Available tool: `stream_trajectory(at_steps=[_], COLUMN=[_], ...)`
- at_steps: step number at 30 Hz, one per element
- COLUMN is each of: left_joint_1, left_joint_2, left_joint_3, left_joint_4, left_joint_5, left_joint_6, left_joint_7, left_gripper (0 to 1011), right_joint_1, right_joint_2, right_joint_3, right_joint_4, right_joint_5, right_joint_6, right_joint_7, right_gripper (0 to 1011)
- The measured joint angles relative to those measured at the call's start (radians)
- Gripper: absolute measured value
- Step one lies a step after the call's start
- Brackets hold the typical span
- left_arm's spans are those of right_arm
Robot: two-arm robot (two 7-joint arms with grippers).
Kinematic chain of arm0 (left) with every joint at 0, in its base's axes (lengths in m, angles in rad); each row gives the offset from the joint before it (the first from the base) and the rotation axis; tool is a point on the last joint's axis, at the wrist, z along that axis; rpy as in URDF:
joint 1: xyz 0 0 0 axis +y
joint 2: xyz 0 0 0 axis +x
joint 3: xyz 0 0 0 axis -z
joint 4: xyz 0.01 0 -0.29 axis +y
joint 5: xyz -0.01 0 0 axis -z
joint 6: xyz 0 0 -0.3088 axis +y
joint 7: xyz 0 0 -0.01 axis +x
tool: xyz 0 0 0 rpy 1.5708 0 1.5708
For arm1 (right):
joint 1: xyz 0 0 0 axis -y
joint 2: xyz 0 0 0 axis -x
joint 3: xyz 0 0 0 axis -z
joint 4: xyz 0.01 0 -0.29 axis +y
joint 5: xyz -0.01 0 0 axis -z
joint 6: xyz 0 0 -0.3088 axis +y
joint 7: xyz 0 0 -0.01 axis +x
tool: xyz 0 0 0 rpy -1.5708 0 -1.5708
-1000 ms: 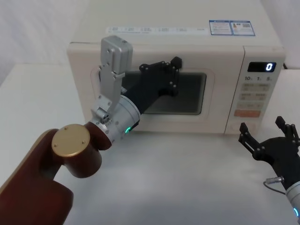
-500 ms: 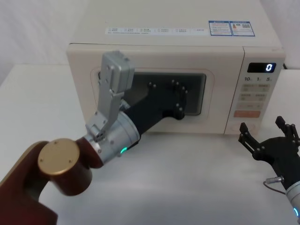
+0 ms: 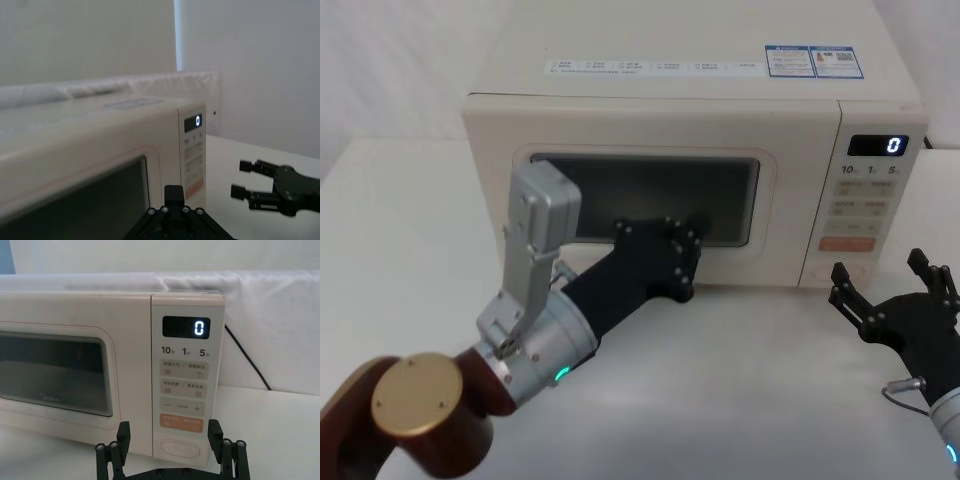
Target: Press the button to open the microwave door with one hand; close the microwave door with the other hand.
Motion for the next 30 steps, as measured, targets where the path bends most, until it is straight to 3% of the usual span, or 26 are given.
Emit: stream_trajectory(at_steps=[5,10,13,21,30], left_joint_1=[0.027,0.072,0.114,0.201,0.29], left_joint_2=[0.004,-0.01,-0.022,-0.032,-0.041], left_joint_3=[-0.007,-0.031,-0.057,-0.123,-0.209], left_joint_4=[-0.009,-0.025,-0.045,-0.094,-0.154], left_joint_5=[0.006,0.04,0.079,0.121,0.128], left_joint_6=[-0.006,-0.031,-0.054,-0.081,-0.088], left_joint_7=[0.018,0.081,0.132,0.202,0.24], left_gripper=[0,0,0,3,229], right_joint_1=[0.0,0.0,0.0,0.0,0.0], right_joint_2=[0.0,0.0,0.0,0.0,0.0], right_joint_3=[0.0,0.0,0.0,0.0,0.0], right_joint_4=[0.0,0.0,0.0,0.0,0.0], right_joint_5=[0.0,0.0,0.0,0.0,0.0], right_joint_6=[0.0,0.0,0.0,0.0,0.0], right_joint_7=[0.0,0.0,0.0,0.0,0.0], right_gripper=[1002,1002,1002,1002,1002])
